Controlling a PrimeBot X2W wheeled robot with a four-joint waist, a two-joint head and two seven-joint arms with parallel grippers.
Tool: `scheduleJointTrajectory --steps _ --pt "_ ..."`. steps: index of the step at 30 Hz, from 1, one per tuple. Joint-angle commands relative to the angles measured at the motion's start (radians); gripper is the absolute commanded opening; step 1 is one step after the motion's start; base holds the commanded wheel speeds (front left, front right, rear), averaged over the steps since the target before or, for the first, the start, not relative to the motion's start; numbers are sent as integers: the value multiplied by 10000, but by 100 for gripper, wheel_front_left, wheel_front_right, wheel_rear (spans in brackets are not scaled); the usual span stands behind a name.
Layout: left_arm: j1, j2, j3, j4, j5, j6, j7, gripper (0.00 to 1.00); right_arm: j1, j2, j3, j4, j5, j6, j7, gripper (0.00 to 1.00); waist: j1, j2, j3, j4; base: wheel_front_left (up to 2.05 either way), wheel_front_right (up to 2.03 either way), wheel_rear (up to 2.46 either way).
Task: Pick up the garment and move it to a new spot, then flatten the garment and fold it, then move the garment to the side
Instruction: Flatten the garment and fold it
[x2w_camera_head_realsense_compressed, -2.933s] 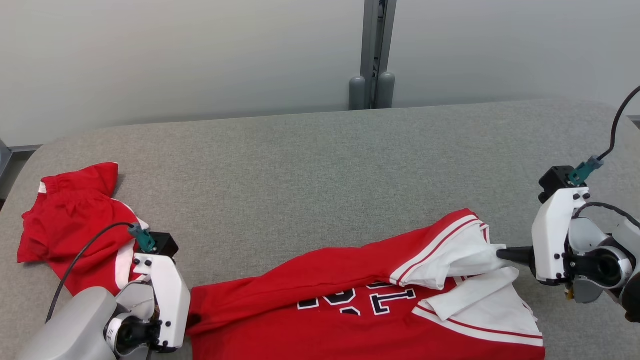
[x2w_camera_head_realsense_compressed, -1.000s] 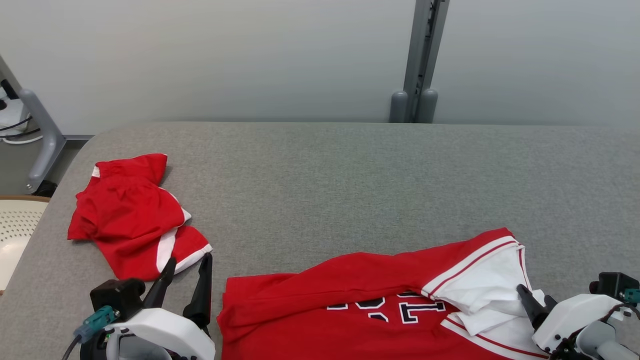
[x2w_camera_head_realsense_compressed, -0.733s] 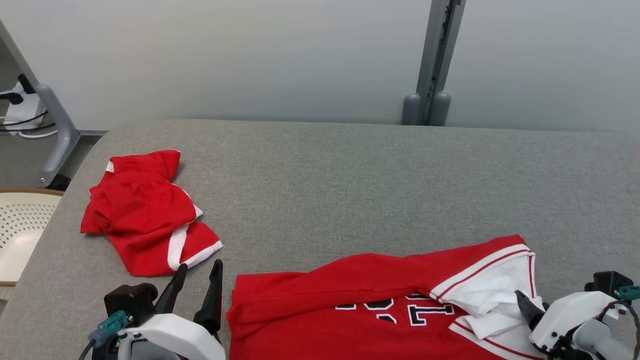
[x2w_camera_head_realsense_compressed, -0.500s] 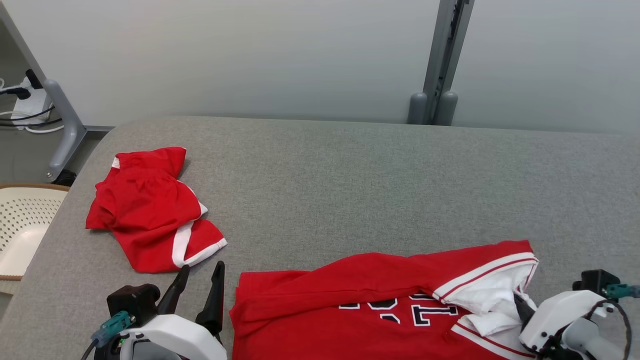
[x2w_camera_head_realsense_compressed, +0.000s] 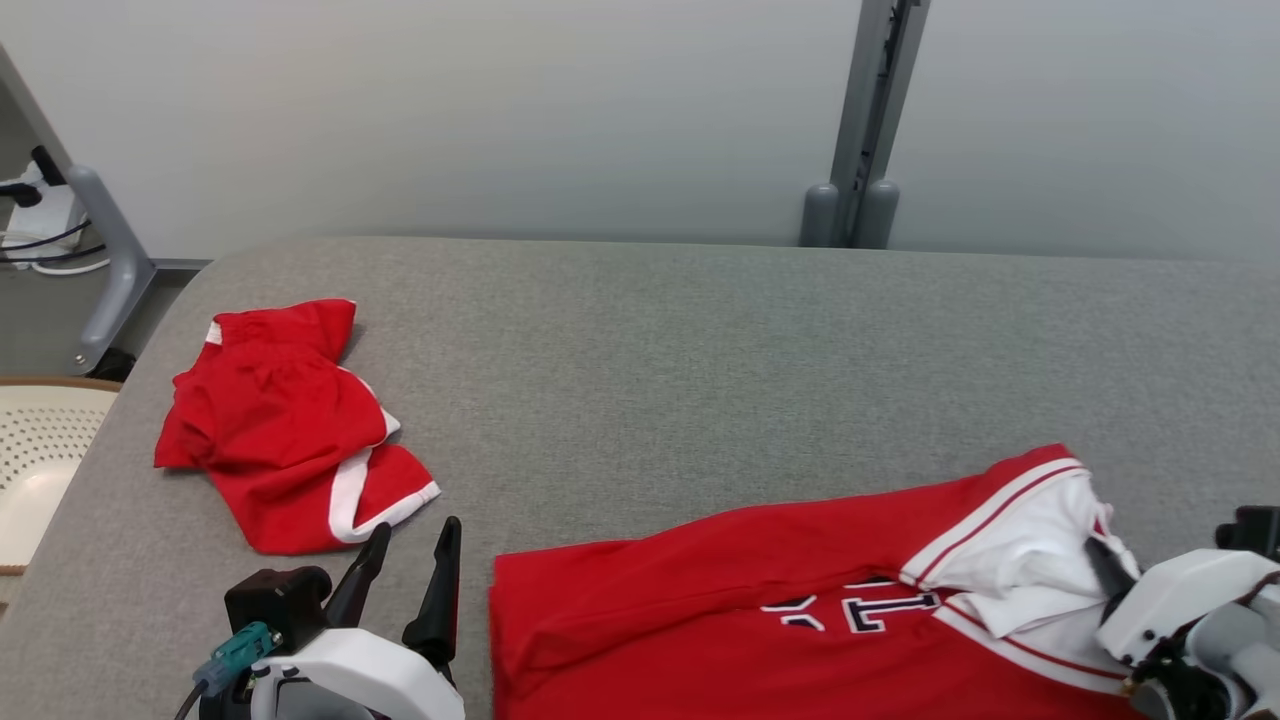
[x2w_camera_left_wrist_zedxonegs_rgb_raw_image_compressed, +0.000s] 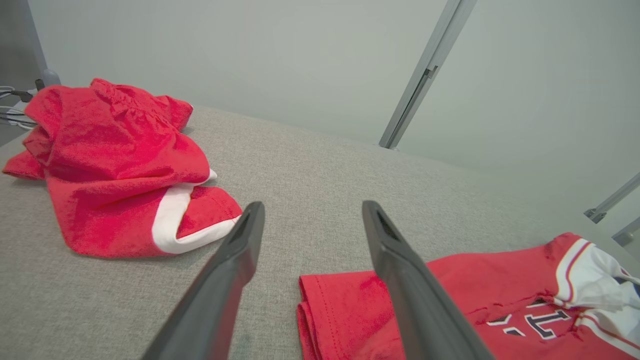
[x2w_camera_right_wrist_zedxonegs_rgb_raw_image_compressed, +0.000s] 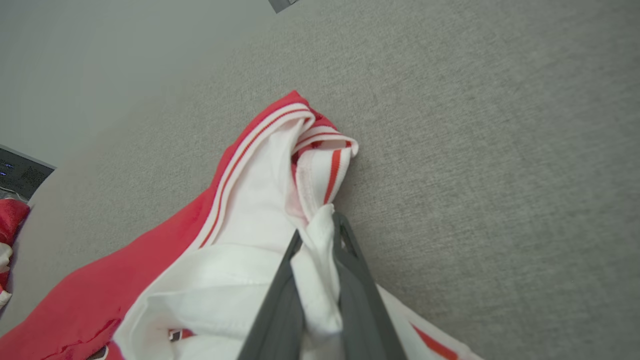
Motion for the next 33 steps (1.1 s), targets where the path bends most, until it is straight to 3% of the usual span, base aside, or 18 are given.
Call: scheduleJointTrajectory --steps 1,6,15,25,33 --pt "-50 7 17 -2 102 -8 -115 100 -117 -324 -121 18 -15 10 -160 0 0 0 -20 -151 0 0 0" --pt "-42 -78 38 78 288 -2 -301 100 -286 -921 -319 242 -40 10 -412 0 0 0 -48 -526 0 0 0" --pt "-82 -171 70 227 330 -89 -407 100 -709 -1155 -358 68 -385 12 -974 0 0 0 -100 -838 0 0 0" --pt "122 59 370 242 629 53 -541 100 -855 -1190 -300 -2402 -1478 12 -1425 0 0 0 -271 -786 0 0 0" --pt "405 -285 1311 -258 2209 -190 -615 100 72 -568 -351 -4276 -2264 12 -721 0 0 0 -372 -271 0 0 0"
